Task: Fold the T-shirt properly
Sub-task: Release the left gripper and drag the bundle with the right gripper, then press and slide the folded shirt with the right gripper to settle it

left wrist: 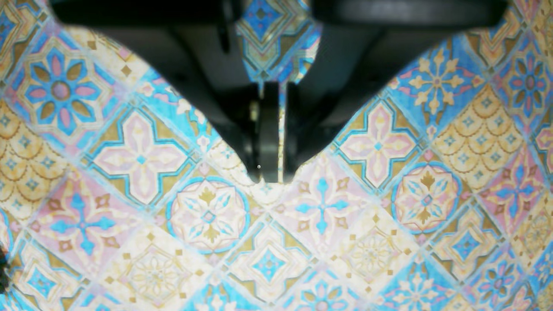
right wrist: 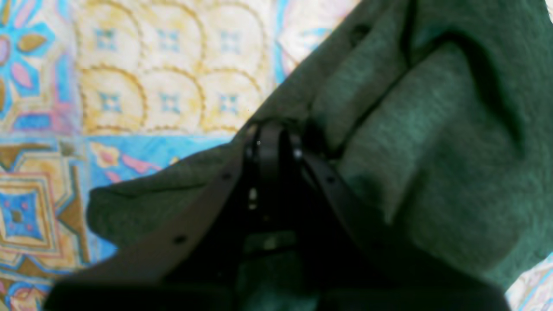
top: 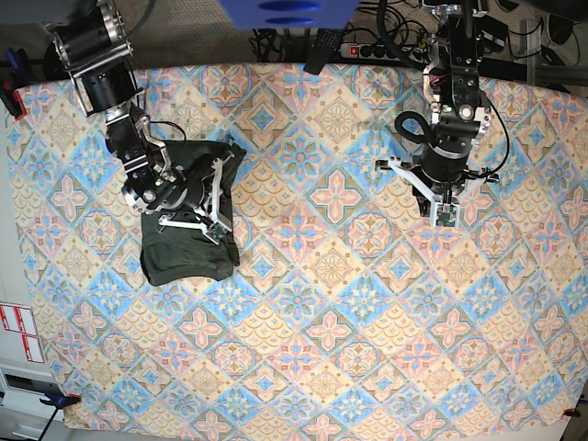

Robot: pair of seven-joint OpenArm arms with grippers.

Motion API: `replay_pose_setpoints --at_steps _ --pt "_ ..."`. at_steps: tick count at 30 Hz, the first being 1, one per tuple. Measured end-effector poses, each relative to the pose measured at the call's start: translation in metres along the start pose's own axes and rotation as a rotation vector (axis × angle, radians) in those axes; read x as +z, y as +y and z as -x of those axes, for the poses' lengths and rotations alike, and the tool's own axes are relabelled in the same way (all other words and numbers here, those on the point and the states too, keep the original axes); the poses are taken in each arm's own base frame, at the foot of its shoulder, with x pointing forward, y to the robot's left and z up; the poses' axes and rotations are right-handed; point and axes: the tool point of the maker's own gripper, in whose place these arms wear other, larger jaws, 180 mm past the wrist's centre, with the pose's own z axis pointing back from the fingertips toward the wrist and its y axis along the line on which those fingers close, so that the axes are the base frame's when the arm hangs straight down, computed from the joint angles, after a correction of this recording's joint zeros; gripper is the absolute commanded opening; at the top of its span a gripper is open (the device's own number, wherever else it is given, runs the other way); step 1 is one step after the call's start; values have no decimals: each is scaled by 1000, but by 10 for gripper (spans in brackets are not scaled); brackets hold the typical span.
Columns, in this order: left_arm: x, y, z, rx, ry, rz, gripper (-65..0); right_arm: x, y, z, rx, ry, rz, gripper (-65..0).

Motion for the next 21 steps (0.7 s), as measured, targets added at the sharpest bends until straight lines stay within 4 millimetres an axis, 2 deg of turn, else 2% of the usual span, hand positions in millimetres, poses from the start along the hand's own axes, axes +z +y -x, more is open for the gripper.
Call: replay_pose_setpoints --at_steps 2,6,8,10,13,15,17,19,21 --pt "0 0 1 1 2 0 -650 4 -8 3 -25 6 19 -635" --pt "0 -4 1 14 3 5 -650 26 -40 15 -21 61 137 -635" --pt "0 -6 2 13 4 10 -650 34 -35 10 -10 21 150 -635" --pt "1 -6 3 14 7 11 -650 37 -15 8 -1 -9 121 -635" --pt "1 -5 4 13 11 7 -650 37 26 18 1 -17 44 -635" --pt "1 -5 4 13 9 7 -650 40 36 21 8 -19 34 -635" --pt "1 -5 4 14 10 7 -650 49 31 18 24 -34 62 -635" --pt "1 -7 4 13 9 13 -650 59 18 9 2 -77 100 -635" --pt "0 -6 3 12 7 12 -650 68 -2 10 -50 -96 145 -635"
